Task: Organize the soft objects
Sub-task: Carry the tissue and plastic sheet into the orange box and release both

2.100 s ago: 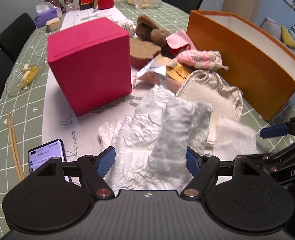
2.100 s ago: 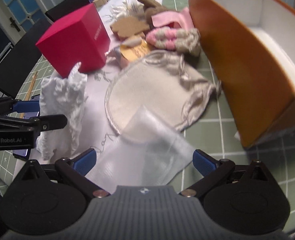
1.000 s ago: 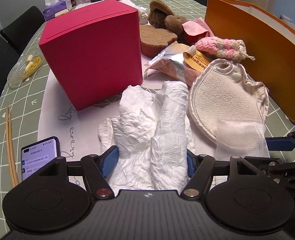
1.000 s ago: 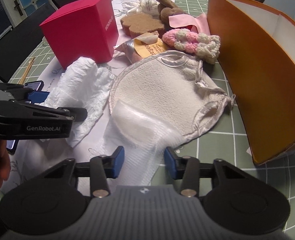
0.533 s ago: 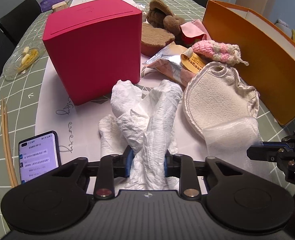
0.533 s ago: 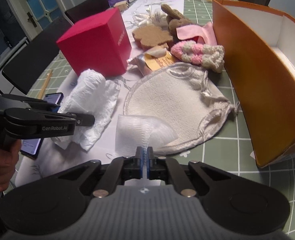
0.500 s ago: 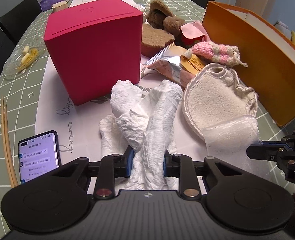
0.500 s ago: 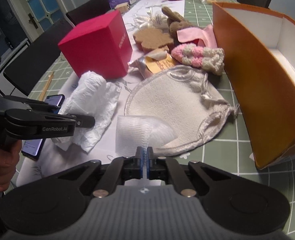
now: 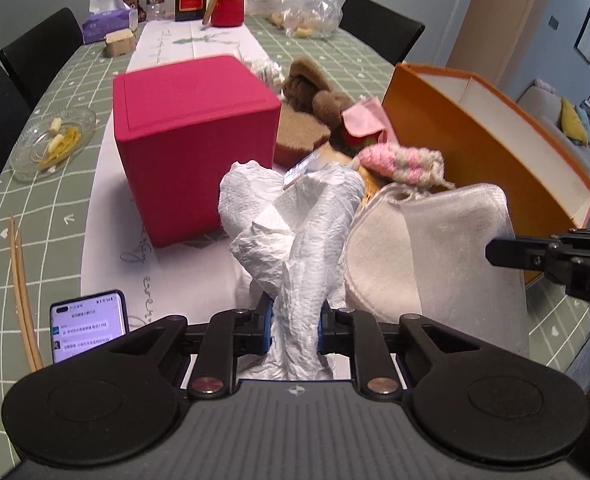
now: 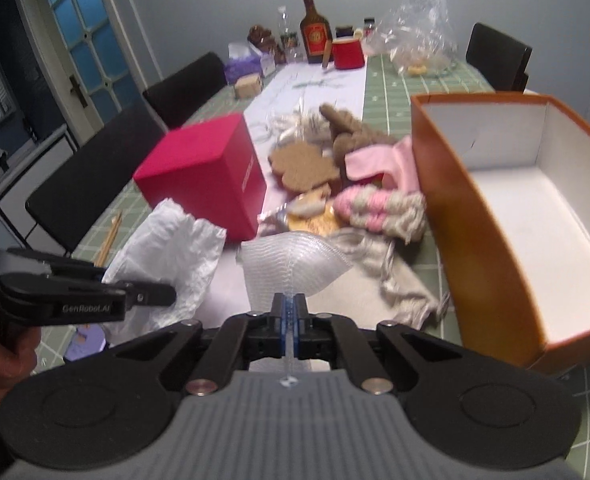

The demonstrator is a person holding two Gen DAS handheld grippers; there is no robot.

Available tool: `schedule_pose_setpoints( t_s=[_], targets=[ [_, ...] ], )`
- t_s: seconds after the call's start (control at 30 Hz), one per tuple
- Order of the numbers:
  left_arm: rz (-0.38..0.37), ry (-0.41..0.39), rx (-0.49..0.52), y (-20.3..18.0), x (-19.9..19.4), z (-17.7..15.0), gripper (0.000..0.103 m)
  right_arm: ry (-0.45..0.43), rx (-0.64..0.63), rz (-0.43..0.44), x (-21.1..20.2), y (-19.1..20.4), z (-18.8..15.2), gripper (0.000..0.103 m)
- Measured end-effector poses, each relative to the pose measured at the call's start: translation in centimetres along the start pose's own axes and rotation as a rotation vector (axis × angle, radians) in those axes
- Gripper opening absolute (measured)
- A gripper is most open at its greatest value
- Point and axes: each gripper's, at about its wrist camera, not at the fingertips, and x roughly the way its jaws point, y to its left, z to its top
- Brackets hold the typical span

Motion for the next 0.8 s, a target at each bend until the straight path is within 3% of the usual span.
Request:
schedule_pose_setpoints(
  t_s=[0.47, 0.63, 0.8],
  targets=[
    [-0.049, -0.089, -0.023, -0.8, -2.7, 1.9, 0.021, -0.165, 0.074, -0.009, -3.7, -2.9, 4.1, 0.000],
    [-0.073, -0.142, 0.049, -3.5, -4.1, 3.3, 0.021, -0.226, 0.106, -0.018, -4.9, -4.3, 5.6, 0.000],
    [-0.080, -0.146, 0.111, -5.8, -4.0, 4.5, 0.021, -0.267, 0.101, -0.014, -6.1, -5.7, 6.7, 0.000]
  ],
)
